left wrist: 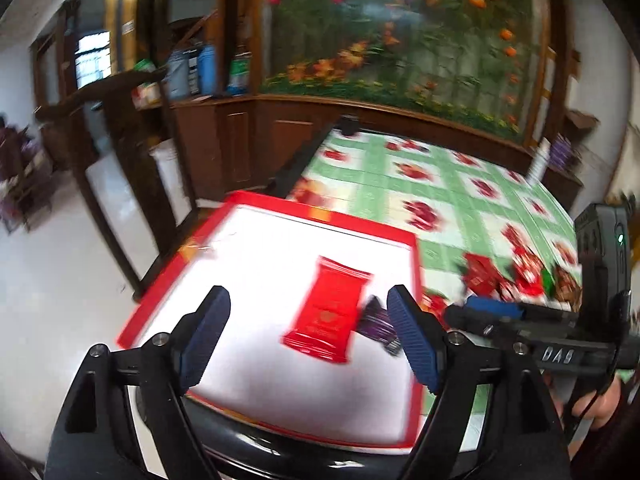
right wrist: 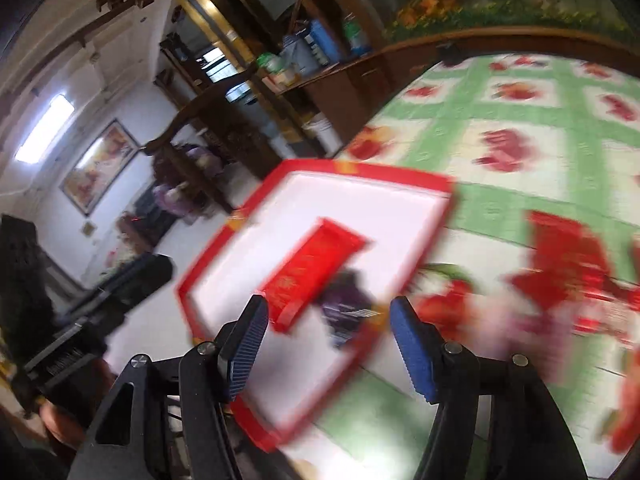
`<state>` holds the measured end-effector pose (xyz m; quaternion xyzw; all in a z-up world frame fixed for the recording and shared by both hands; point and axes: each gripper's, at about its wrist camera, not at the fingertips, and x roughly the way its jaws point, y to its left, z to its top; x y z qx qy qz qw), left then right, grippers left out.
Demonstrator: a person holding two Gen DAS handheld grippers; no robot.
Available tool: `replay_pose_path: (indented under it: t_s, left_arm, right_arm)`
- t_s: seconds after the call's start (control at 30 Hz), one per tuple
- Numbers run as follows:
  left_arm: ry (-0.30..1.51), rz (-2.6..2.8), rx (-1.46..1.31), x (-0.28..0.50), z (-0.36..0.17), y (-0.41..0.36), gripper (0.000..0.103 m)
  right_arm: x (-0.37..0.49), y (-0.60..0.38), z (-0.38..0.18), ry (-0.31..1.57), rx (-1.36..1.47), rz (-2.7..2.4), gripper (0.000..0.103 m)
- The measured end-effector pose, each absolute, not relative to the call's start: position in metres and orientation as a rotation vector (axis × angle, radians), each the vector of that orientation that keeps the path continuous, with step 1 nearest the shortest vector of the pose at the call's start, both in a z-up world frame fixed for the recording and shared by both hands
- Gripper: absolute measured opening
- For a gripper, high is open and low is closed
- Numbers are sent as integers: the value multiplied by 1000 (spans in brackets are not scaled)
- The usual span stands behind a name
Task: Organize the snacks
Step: 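Move both grippers back over the table toward the white and pink packets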
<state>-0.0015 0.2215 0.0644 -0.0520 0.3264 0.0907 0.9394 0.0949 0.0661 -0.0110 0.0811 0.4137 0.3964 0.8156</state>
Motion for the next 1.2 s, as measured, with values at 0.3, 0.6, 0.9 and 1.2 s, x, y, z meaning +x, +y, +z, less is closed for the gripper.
replay_pose_path:
  t_s: [0.3, 0.6, 0.9, 1.2]
  left_arm:
    - [723, -2, 77, 25, 51, 150, 81]
    - [752, -166, 128, 35, 51, 100, 81]
    - [841, -229, 180, 66, 20, 56, 81]
    - [961, -234, 134, 103, -9, 57, 81]
  right_arm:
    - [72, -74, -16, 800, 216, 593, 71]
    - [57, -134, -36, 800, 178, 445, 71]
    - [46, -168, -45, 798, 157, 376, 71]
    - [90, -160, -52, 887, 198, 233, 72]
